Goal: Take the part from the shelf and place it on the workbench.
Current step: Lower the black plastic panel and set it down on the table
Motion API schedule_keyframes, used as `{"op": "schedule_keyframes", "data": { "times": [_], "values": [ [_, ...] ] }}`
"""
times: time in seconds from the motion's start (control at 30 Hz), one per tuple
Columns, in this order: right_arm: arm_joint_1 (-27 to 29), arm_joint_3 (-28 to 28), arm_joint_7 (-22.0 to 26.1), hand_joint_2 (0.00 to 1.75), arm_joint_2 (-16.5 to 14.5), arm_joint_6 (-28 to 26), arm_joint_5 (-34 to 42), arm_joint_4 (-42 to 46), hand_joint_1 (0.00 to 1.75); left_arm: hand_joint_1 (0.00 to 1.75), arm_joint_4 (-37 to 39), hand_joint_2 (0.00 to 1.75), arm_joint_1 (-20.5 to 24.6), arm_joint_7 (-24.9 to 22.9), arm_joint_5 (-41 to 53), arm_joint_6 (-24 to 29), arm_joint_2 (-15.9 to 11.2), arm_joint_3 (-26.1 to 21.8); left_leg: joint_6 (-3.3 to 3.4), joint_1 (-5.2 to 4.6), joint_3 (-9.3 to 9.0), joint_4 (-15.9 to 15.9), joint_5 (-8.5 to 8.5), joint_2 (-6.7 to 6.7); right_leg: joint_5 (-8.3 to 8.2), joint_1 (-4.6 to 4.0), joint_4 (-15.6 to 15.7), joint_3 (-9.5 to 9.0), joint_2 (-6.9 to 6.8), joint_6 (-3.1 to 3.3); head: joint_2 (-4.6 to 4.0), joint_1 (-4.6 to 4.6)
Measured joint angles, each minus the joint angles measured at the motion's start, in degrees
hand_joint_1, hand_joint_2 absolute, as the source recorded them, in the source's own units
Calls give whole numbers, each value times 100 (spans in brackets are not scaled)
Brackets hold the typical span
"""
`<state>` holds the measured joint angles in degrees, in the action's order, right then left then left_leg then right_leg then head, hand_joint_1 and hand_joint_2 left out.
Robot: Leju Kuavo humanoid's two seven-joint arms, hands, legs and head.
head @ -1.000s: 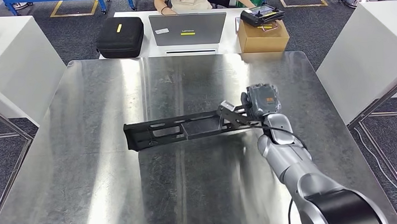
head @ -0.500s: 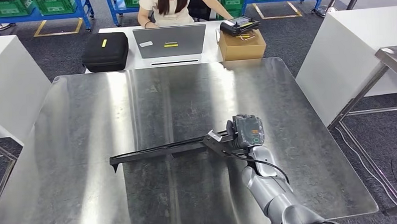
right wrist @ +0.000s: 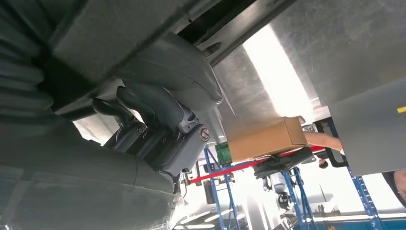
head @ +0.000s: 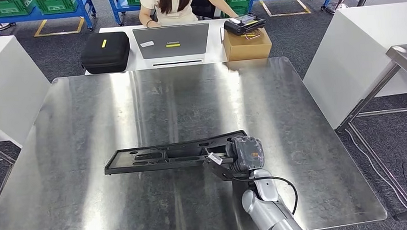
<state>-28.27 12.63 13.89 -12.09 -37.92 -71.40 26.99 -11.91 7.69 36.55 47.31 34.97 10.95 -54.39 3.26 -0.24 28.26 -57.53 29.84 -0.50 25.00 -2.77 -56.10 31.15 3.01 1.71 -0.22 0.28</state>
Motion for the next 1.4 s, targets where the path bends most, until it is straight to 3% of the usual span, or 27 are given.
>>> {"op": "schedule_keyframes", "data": {
  "times": [0.8,1.4],
  "values": [
    [20,-226,90,175,-48,0,89,13,175,0,-2,175,120,-21,54,-10,-4,15,9,-8,-7,0,2,-17,1,12,2,-6,5,-8,0,-2],
    [482,-880,778,175,-25,-2,-10,787,175,0,0,175,-77,72,2,4,-2,-33,13,-12,8,-2,-2,59,31,17,-2,-45,-58,-29,0,-3]
  ]
}}
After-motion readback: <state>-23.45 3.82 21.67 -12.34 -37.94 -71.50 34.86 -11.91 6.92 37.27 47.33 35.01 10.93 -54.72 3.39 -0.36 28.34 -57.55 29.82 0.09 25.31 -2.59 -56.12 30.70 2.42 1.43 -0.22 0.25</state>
